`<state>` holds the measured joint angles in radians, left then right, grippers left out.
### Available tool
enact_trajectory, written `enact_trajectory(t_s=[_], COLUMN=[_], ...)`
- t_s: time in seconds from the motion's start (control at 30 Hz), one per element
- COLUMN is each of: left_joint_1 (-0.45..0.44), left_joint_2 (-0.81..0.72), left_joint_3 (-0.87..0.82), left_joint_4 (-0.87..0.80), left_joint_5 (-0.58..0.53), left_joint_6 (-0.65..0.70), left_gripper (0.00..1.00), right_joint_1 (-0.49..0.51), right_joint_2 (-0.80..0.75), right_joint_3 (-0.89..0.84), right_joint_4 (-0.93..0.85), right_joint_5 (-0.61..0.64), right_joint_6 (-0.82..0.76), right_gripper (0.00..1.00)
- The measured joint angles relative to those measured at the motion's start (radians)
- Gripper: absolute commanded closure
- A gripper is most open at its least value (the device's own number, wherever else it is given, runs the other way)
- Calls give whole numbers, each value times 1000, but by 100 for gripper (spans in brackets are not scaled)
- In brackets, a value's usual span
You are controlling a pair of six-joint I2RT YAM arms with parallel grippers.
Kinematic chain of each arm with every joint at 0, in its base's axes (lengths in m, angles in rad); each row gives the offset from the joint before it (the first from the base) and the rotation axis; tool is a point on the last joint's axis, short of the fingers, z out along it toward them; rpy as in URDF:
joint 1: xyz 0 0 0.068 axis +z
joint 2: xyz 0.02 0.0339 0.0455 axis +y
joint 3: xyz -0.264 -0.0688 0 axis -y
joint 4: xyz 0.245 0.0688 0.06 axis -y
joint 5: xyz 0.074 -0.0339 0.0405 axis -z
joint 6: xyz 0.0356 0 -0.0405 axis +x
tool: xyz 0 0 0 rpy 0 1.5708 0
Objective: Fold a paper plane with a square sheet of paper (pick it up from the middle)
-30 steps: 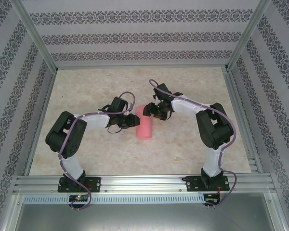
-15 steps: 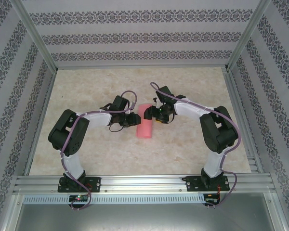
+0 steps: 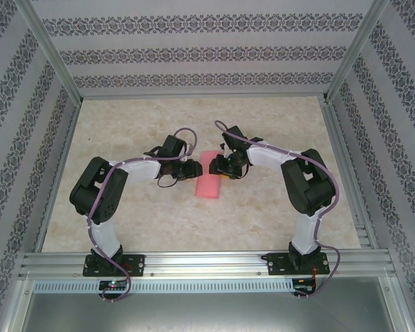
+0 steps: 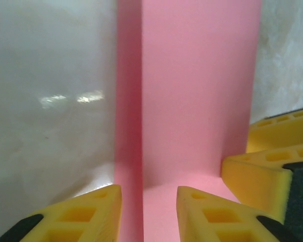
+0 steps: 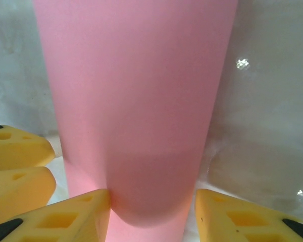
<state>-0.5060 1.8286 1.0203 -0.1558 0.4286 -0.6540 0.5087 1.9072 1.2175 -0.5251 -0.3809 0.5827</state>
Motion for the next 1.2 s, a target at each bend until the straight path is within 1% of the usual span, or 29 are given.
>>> enact_trajectory(t_s=[0.17, 0.33, 0.47, 0.73, 0.93, 1.2], left_joint_1=[0, 0, 0, 0, 0, 0], left_joint_2=[-62, -121, -122, -93, -82, -84], left_joint_3=[-10, -16, -24, -22, -21, -44], left_joint_4=[-10, -6, -2, -2, -1, 29], left_joint_5=[-105, -168, -206, -210, -212, -233], left_joint_6=[-19, -33, -33, -32, -32, -39], left_gripper=[58, 51, 50, 49, 49, 50], right_joint_1=[0, 0, 0, 11, 27, 40], right_joint_2=[22, 34, 53, 76, 105, 118], right_joint_3=[0, 2, 32, 76, 128, 148], right_joint_4=[20, 17, -19, -71, -137, -161], right_joint_5=[18, 25, 25, 36, 75, 106], right_joint_6=[42, 56, 55, 21, -9, -14], right_gripper=[52, 51, 49, 46, 46, 46])
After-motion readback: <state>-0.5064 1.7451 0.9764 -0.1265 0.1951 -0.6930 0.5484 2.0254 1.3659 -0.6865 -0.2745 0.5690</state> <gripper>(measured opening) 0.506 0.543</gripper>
